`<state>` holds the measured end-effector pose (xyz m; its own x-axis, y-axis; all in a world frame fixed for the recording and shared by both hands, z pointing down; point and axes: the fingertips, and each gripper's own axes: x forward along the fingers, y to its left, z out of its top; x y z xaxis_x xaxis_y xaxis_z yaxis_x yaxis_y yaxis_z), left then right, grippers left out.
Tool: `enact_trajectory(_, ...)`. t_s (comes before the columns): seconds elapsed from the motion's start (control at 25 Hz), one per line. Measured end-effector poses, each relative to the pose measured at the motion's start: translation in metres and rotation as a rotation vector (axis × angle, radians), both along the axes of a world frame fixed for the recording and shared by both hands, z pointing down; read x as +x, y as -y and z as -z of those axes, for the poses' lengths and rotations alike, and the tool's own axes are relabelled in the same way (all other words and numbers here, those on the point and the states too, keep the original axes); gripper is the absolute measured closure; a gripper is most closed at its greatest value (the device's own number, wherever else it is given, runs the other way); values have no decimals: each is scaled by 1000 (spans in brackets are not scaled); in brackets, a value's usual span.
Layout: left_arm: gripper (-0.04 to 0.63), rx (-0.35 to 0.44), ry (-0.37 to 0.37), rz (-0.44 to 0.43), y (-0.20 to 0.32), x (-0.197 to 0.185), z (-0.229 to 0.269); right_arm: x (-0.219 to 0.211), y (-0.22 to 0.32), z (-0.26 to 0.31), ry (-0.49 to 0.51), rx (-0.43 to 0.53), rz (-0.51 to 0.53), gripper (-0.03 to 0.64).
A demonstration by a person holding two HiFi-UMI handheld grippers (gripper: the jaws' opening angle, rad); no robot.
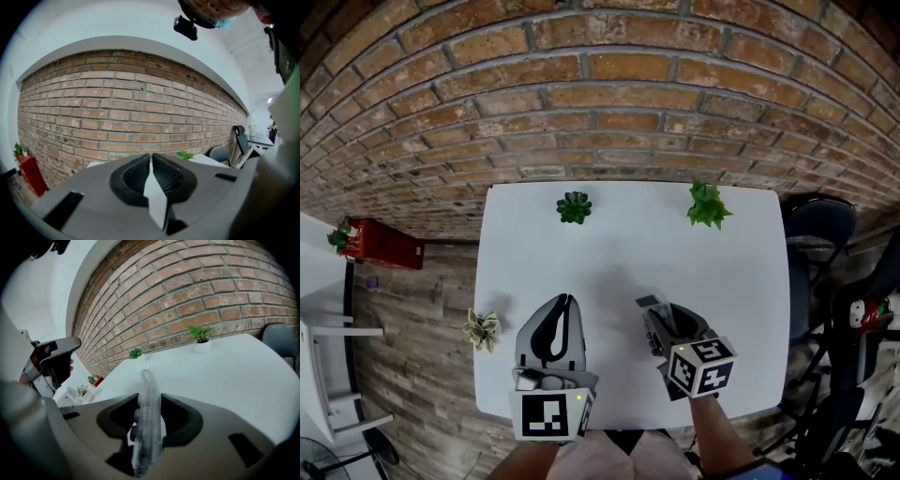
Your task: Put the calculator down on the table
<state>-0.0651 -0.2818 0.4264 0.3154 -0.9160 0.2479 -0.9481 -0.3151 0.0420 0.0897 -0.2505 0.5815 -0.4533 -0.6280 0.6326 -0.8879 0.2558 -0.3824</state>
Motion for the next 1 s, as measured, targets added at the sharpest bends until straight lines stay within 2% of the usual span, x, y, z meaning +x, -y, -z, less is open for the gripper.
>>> enact_trajectory(0.24, 569, -2, 3, -16, 3, 6, -1, 9, 1, -4, -53, 14, 20, 437)
enact_trajectory(0.52, 571, -8, 6, -24, 7, 11, -3, 17, -1, -15, 9, -10, -9, 422)
enact_trajectory(1.0, 571, -17, 8, -35, 7, 18, -6, 29, -1, -24, 52, -15, -31, 400)
